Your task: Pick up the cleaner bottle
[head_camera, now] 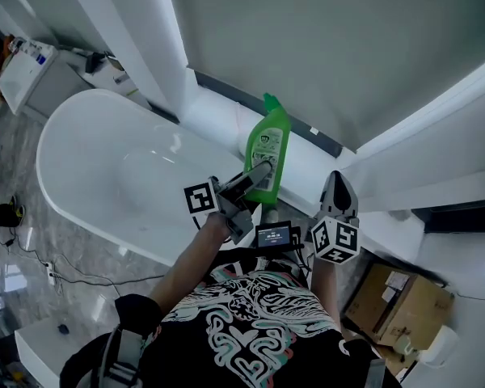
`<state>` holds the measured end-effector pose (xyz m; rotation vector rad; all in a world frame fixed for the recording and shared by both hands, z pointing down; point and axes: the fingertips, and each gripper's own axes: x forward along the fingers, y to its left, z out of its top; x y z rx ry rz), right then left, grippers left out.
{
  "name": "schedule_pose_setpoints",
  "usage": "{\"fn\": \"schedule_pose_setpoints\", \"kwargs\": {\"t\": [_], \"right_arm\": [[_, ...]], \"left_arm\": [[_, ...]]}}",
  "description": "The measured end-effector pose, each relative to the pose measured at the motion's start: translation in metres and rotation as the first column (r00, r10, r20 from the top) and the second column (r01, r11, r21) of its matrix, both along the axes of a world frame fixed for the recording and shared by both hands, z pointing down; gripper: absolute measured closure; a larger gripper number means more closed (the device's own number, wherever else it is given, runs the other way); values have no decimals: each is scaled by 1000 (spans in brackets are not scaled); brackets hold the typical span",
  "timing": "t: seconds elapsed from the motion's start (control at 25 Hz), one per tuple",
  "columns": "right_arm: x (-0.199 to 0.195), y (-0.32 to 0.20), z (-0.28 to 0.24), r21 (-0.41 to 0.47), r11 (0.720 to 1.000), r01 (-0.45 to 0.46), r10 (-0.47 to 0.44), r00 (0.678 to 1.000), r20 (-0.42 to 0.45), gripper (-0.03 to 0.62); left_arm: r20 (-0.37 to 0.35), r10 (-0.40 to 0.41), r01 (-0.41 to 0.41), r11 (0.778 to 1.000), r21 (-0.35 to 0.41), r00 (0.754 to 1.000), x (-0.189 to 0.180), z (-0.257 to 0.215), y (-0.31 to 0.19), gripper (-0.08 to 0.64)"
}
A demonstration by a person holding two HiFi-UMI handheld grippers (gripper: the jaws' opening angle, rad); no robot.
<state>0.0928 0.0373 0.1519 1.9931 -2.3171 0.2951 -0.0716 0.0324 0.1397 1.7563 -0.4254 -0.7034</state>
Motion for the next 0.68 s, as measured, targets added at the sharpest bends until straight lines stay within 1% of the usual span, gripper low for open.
{"fn": "schedule_pose_setpoints", "kwargs": {"t": [0.36,0.68], "right_arm": [[-9,0,-2,-4,1000,24,-24,1000,0,566],[-8,-2,1,-12,1000,28,-28,1000,6,566]], "left_arm": [[-33,1,-2,1000,-24,999,0,0,-1,364],[-32,0,-1,999,-41,999,2,5,-1,364]]}}
